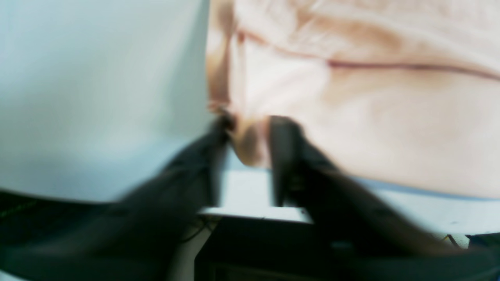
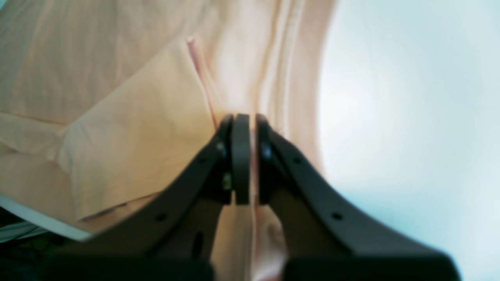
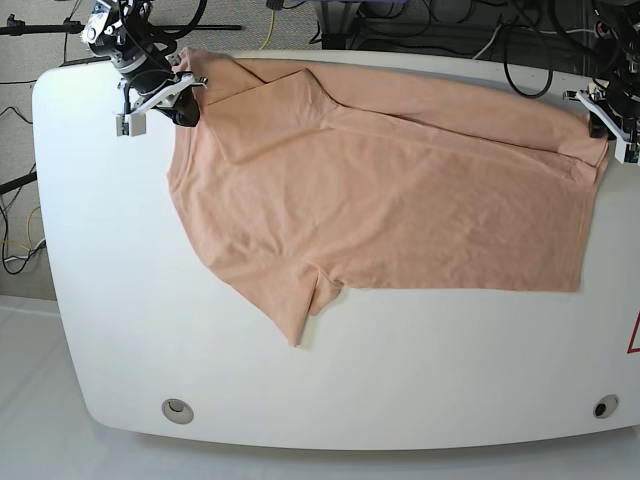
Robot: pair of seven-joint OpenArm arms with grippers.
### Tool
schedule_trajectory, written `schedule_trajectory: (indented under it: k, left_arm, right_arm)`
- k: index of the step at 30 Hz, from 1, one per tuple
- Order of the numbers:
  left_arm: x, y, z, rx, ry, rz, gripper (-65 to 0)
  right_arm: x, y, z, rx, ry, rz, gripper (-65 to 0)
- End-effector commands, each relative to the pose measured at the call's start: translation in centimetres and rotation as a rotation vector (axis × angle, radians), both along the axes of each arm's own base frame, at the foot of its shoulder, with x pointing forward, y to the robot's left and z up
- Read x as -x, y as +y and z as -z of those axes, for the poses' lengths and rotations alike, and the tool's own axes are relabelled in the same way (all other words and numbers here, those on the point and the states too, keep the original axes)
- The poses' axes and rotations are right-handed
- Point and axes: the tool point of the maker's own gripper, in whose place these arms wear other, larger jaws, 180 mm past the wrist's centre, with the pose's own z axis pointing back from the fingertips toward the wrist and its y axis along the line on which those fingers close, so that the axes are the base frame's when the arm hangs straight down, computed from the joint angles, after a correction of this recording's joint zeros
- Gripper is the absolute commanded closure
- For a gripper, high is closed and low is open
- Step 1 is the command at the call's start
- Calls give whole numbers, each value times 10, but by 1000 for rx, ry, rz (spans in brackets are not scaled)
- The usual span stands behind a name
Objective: Fold the T-shirt properly
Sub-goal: 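Open both grippers and release the folded edge of the shirt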
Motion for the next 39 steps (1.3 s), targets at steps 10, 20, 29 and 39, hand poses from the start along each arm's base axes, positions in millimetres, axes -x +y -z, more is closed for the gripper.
schedule_trajectory:
  k: [10, 20, 29, 39]
  left_arm:
    - [-6, -1, -9, -6, -32, 22, -470]
    - [-17, 0, -16, -7, -68, 19, -466]
    - [-44, 5, -37, -28, -148, 21, -464]
    - [-73, 35, -79, -100, -261, -9, -467]
  right_arm:
    - [-6, -4, -9, 0, -41, 7, -18]
    - [-11, -4, -12, 1, -54, 7, -18]
    - [-34, -4, -24, 3, -112, 5, -18]
    - [-77, -13, -51, 38, -219, -19, -28]
